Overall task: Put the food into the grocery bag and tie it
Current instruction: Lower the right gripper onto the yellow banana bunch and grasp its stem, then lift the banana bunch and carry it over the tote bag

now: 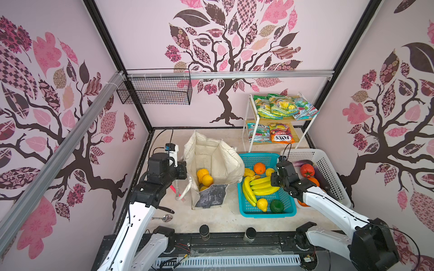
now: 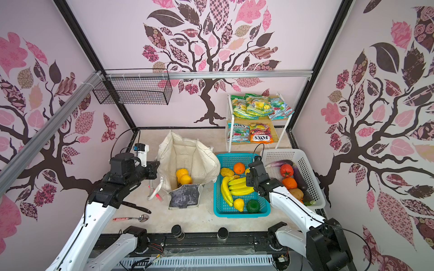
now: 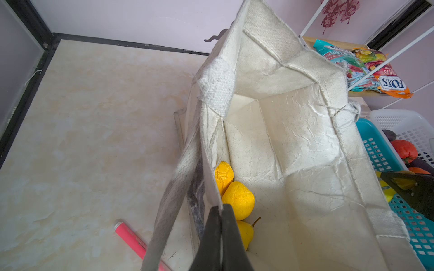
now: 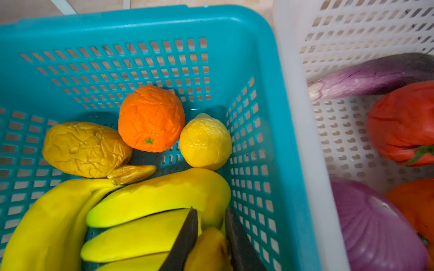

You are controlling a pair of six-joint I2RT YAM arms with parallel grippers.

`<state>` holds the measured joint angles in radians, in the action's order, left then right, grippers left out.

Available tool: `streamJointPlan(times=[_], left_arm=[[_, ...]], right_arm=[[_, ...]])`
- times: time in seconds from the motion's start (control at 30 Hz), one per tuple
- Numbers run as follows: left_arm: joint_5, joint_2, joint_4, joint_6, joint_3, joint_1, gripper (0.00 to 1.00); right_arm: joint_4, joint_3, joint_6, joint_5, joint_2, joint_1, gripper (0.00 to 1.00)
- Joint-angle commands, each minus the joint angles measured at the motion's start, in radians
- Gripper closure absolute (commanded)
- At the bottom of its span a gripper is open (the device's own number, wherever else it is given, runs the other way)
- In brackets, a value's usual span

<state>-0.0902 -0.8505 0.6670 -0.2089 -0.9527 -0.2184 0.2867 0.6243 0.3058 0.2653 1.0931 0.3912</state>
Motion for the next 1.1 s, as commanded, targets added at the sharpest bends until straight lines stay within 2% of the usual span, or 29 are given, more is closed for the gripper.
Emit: streamJointPlan(times=[0.0,0.2,0.53,0.87,1.07], left_arm=[[-0.001,0.017,0.003,0.003,0.008,-0.006,1.00],[0.000,0.015,0.004,0.003,0.006,-0.007,1.00],[0.000,0.013,0.003,0.003,0.009,-0.006,1.00],[-0.002,0.016,0.001,0.003,0.007,-0.006,1.00],[0.001,0.018,0.002,0.003,0.007,-0.006,1.00]], right_arm=[[0.024,0.039,-0.024,0.026,-0.035,0.006,0.76],[0.064,0.088,-0.036,0.072,-0.066,0.021,0.80],[0.088,0.154,-0.044,0.084,-0.121,0.021,0.83],[0.101,0.264,-0.054,-0.015,-0.161,0.029,0.86],[0.101,0.385,-0.051,-0.042,-0.122,0.088,0.86]])
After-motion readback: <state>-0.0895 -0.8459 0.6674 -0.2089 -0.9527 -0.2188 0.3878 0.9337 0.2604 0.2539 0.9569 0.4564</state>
